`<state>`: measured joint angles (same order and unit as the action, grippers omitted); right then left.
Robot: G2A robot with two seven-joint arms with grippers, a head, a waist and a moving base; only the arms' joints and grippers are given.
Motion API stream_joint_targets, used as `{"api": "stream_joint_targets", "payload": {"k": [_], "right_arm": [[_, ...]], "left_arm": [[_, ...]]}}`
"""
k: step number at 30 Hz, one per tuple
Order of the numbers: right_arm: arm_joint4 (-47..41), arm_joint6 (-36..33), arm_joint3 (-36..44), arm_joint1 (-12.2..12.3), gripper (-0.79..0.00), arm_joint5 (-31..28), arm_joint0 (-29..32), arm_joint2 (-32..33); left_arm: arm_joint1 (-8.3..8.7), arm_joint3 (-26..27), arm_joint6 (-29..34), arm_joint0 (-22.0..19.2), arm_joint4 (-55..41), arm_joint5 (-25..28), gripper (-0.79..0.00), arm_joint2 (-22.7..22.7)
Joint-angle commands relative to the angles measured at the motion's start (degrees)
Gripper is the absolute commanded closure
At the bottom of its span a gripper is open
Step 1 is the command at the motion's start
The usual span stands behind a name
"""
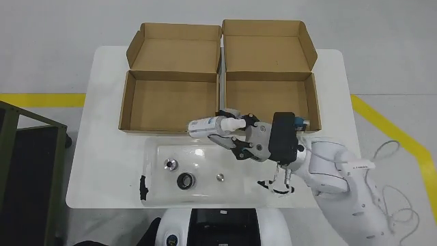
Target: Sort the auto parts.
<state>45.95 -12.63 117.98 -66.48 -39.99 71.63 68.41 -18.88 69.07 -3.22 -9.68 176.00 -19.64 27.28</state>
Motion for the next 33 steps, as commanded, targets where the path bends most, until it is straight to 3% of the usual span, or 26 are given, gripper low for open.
{"api": "stream_joint_targets", "payload": {"k": [1,16,24,33], "right_arm": [[-2.4,0.4,0.1,0.2,0.000,-0.1,0.6,1.9],[-8.4,1.6,1.4,0.9,0.000,1.2,3.5,8.0],[7.7,-3.0,2.3,1.0,0.000,10.6,2.9,8.1],[15.4,-11.0,-0.1,1.1,0.000,17.8,2.1,7.6]], "left_arm": [[0.00,0.0,0.0,0.0,0.0,0.0,-0.785,0.0],[0.00,0.0,0.0,0.0,0.0,0.0,-0.785,0.0],[0.00,0.0,0.0,0.0,0.0,0.0,-0.785,0.0],[0.00,0.0,0.0,0.0,0.0,0.0,-0.785,0.0]]}}
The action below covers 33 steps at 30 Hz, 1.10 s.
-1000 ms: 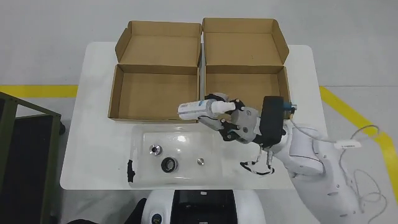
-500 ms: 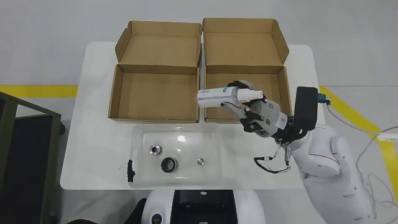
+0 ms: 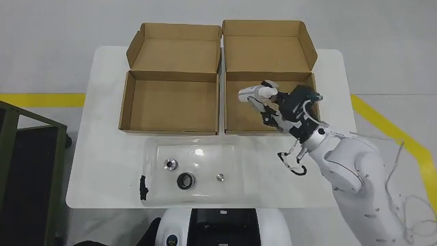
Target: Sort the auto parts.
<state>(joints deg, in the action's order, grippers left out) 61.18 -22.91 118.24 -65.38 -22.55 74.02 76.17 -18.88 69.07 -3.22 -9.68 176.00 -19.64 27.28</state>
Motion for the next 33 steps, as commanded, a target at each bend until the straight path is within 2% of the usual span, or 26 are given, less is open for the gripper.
{"api": "stream_joint_targets", "payload": {"k": [1,18,31,33], "right_arm": [[0.5,-1.6,-1.1,0.0,0.000,0.8,-0.6,-0.3],[5.1,-10.6,-13.0,-0.9,0.000,3.4,-8.9,-7.8],[10.1,-11.2,-19.0,-2.0,0.000,5.3,-12.3,-13.8],[10.2,-11.2,-19.9,-2.1,-0.120,5.6,-12.7,-14.1]], "left_arm": [[0.00,0.0,0.0,0.0,0.0,0.0,-0.785,0.0],[0.00,0.0,0.0,0.0,0.0,0.0,-0.785,0.0],[0.00,0.0,0.0,0.0,0.0,0.0,-0.785,0.0],[0.00,0.0,0.0,0.0,0.0,0.0,-0.785,0.0]]}}
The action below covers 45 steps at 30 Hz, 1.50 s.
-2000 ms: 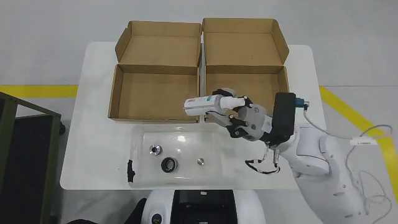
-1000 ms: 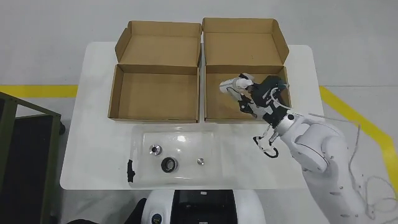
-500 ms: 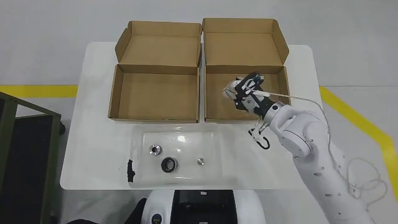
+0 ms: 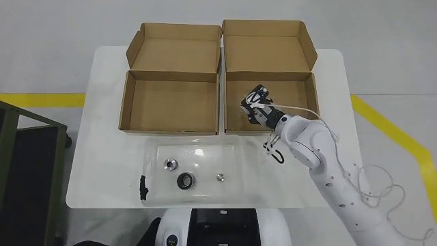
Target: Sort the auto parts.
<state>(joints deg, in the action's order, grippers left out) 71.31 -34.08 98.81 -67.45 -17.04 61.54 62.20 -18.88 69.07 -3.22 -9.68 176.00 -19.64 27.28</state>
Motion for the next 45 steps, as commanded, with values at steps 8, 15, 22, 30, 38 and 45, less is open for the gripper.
{"api": "stream_joint_targets", "payload": {"k": [8,15,22,30,38,45], "right_arm": [[0.6,-0.1,-3.1,-0.5,-0.265,0.6,-1.4,-1.4],[0.2,0.0,-4.0,-0.8,-0.779,0.3,-1.6,-1.7],[0.1,0.7,0.7,-0.4,-0.785,0.3,0.9,0.4],[2.9,-0.6,13.0,0.7,-0.785,-2.9,6.1,4.1],[3.0,-2.9,20.7,1.2,-0.785,-12.5,9.2,0.7],[4.0,-7.0,22.0,1.2,-0.785,-18.5,9.5,-4.4]], "left_arm": [[0.00,0.0,0.0,0.0,0.0,0.0,-0.785,0.0],[0.00,0.0,0.0,0.0,0.0,0.0,-0.785,0.0],[0.00,0.0,0.0,0.0,0.0,0.0,-0.785,0.0],[0.00,0.0,0.0,0.0,0.0,0.0,-0.785,0.0],[0.00,0.0,0.0,0.0,0.0,0.0,-0.785,0.0],[0.00,0.0,0.0,0.0,0.0,0.0,-0.785,0.0]]}}
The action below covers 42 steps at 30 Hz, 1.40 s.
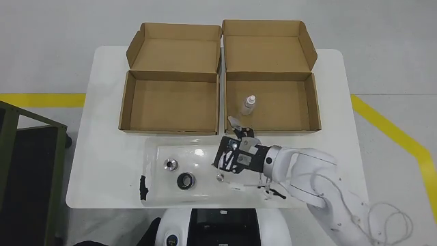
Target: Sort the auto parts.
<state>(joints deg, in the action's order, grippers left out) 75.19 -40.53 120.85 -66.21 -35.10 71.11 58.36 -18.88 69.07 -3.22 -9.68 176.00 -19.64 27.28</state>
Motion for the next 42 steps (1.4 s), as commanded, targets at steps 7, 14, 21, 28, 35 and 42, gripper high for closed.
{"api": "stream_joint_targets", "payload": {"k": [7,14,21,28,35,42], "right_arm": [[0.4,-4.5,-0.6,-0.1,-0.785,-1.2,-1.0,-3.3],[-1.4,-8.0,-1.1,-0.4,-0.785,0.9,-1.6,-4.4],[-1.4,-8.0,-1.1,-0.4,-0.785,0.9,-1.6,-4.4],[-0.8,-8.4,-1.0,-0.3,-0.785,0.0,-1.5,-4.7],[-1.6,-13.8,-0.7,-0.2,-0.785,-3.1,-2.4,-7.2],[-5.1,-18.5,-3.9,-0.9,-0.785,-2.4,-5.7,-10.1]], "left_arm": [[0.00,0.0,0.0,0.0,0.0,0.0,-0.785,0.0],[0.00,0.0,0.0,0.0,0.0,0.0,-0.785,0.0],[0.00,0.0,0.0,0.0,0.0,0.0,-0.785,0.0],[0.00,0.0,0.0,0.0,0.0,0.0,-0.785,0.0],[0.00,0.0,0.0,0.0,0.0,0.0,-0.785,0.0],[0.00,0.0,0.0,0.0,0.0,0.0,-0.785,0.0]]}}
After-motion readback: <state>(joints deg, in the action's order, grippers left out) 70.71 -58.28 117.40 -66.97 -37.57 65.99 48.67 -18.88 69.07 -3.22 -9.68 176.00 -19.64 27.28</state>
